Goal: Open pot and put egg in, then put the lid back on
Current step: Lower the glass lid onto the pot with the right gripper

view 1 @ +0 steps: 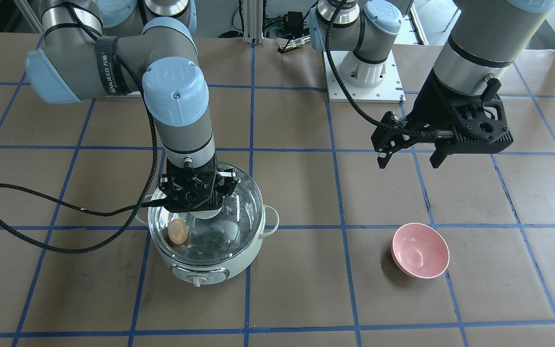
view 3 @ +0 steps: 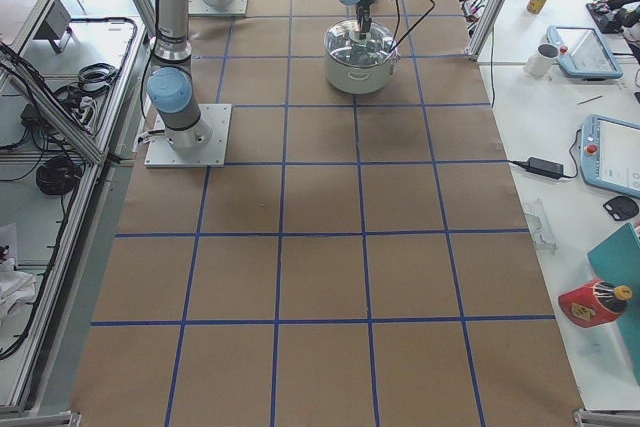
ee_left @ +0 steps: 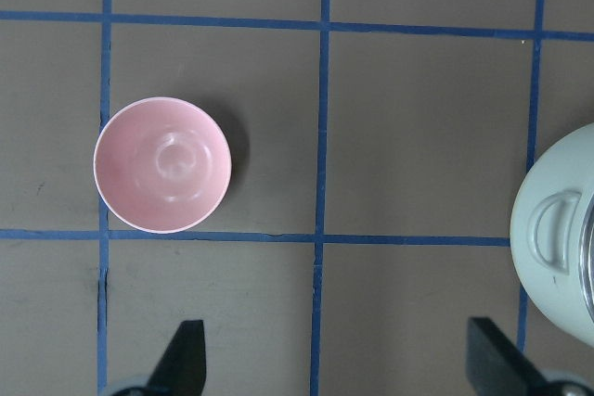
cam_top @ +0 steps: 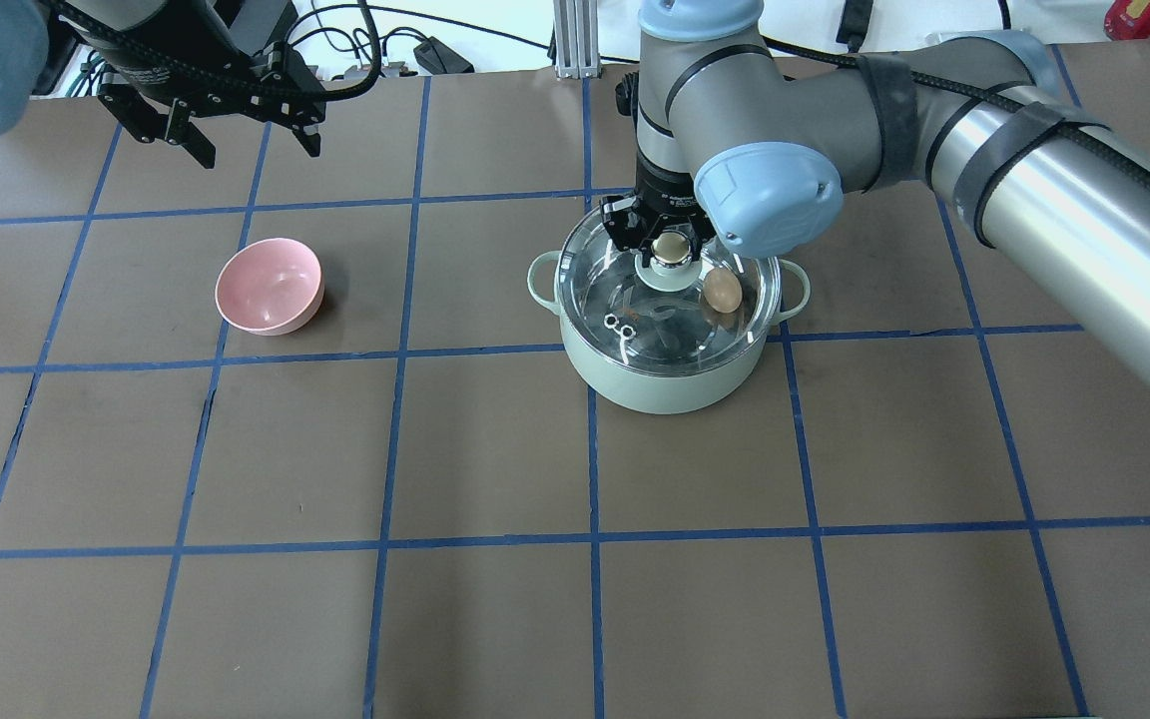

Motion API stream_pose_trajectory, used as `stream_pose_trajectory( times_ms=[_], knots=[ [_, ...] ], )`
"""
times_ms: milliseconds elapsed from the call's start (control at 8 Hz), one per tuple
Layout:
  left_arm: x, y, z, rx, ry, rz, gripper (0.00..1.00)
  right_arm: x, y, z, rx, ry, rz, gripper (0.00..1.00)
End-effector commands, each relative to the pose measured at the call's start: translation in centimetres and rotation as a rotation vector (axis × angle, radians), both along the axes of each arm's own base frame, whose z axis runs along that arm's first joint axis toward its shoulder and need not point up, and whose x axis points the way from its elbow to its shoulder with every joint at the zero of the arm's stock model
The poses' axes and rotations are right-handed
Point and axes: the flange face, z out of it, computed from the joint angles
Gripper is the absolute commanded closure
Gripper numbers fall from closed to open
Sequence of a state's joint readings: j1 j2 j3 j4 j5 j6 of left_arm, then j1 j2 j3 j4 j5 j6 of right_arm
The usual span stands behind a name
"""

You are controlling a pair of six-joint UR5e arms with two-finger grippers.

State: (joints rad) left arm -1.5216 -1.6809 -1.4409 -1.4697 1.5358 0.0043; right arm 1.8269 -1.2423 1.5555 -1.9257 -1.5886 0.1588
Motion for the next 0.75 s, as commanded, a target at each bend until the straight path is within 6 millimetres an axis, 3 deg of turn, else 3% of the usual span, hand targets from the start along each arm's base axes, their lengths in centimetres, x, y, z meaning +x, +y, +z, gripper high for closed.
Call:
stream_pose_trajectory(
  times_ms=[0,500,625],
  knots=[
    [-0.01,-0.06,-0.15,0.003,0.0,0.0,0.0,0.01,-0.03,-0.07,0.0,0.001,0.01,0.98],
    [-0.01,-0.08,-0.06,0.0,0.0,0.0,0.0,0.05,-0.06,-0.15,0.001,-0.002,0.007,0.86],
    [0.01,-0.08,-0.06,0.0,-0.001,0.0,0.0,0.05,-0.08,-0.13,0.0,-0.002,0.009,0.69]
  ],
)
